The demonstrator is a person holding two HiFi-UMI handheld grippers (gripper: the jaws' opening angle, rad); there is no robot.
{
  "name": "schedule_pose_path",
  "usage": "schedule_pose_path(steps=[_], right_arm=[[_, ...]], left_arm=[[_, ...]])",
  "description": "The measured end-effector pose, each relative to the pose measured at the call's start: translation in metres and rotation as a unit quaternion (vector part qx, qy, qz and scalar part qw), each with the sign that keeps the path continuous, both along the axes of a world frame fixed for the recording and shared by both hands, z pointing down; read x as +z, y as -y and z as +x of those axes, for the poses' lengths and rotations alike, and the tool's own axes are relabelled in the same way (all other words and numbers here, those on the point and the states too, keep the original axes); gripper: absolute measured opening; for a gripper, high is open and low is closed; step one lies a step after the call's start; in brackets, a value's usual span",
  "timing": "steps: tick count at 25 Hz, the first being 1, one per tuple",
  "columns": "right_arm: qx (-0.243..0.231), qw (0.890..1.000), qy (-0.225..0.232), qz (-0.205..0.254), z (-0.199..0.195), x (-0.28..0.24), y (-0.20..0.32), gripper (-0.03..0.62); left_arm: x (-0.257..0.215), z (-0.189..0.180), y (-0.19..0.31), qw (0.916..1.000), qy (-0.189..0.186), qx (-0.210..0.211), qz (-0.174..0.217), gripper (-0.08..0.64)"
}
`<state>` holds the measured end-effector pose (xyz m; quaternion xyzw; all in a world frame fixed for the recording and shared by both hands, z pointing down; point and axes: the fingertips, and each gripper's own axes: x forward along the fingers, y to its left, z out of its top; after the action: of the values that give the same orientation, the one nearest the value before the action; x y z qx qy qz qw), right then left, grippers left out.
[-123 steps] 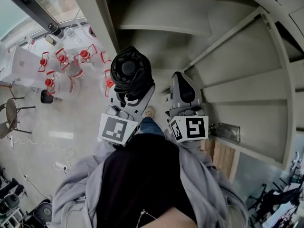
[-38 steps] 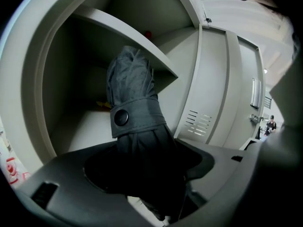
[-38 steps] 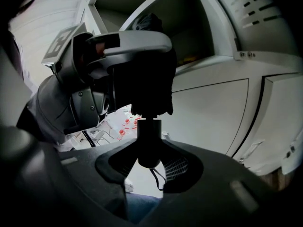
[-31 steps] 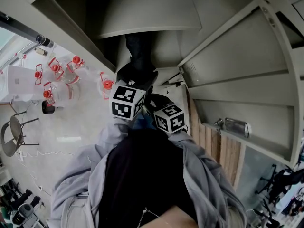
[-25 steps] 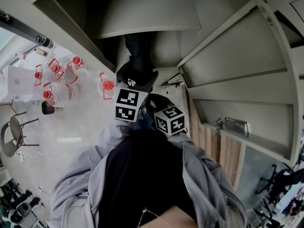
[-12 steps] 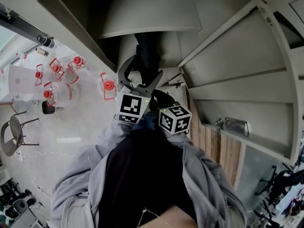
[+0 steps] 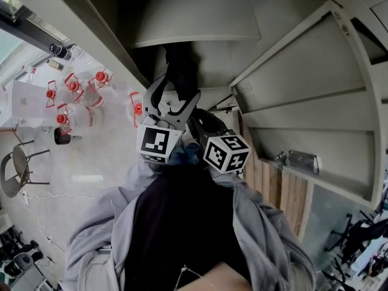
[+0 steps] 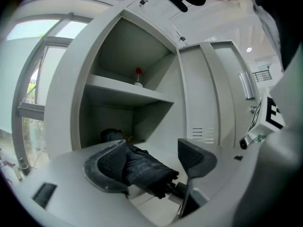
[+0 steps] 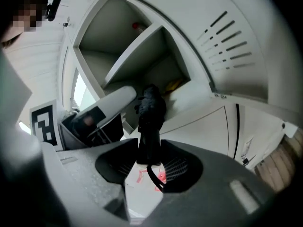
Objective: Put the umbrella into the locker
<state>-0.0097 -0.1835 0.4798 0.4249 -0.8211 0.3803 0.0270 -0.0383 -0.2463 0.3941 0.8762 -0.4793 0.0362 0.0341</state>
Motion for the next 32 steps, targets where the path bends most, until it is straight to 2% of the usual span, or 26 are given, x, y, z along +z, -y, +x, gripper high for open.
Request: schedule_pose_path(steps=[1,2,3,5,13,20,25,29,32], right_arm=[[0.007,1.0,-0.004,0.01,0.001,-0.006,0.003,0.152],[0.013,1.0,-0.012,0.023,0.002,-0.012,0.006,0.152],[0.018,0.999,-0.023,0.036,0.002,-0.018,0.01,0.152],[0.019,0.997,-0.048,0.056,-0.001,-0.022,0.014,0.147],[0.006,0.991,-0.098,0.093,-0.019,-0.021,0.028,0.147],[-0.012,0.987,-0.118,0.111,-0.043,-0.02,0.053,0.147],[-0.029,0.978,-0.159,0.133,-0.055,-0.021,0.076,0.147],[-0.039,0.975,-0.174,0.129,-0.065,-0.021,0.093,0.147],[-0.052,0.974,-0.185,0.12,-0.073,-0.021,0.098,0.147]], left_arm=[[-0.002,-0.005,-0.001,1.0,-0.002,-0.009,0.002,0.301],[-0.003,-0.012,-0.002,0.9998,-0.002,-0.02,0.006,0.136],[-0.003,-0.018,-0.003,0.9995,-0.002,-0.03,0.008,0.061],[-0.003,-0.027,-0.004,0.9991,0.003,-0.043,0.005,0.036],[-0.002,-0.049,-0.005,0.9981,0.01,-0.062,-0.003,0.031],[0.003,-0.064,-0.011,0.9975,0.006,-0.068,-0.018,0.031],[0.004,-0.074,-0.013,0.9969,0.007,-0.075,-0.026,0.031],[0.005,-0.084,-0.014,0.995,0.005,-0.091,-0.04,0.031],[0.005,-0.084,-0.017,0.9958,0.002,-0.084,-0.035,0.031]])
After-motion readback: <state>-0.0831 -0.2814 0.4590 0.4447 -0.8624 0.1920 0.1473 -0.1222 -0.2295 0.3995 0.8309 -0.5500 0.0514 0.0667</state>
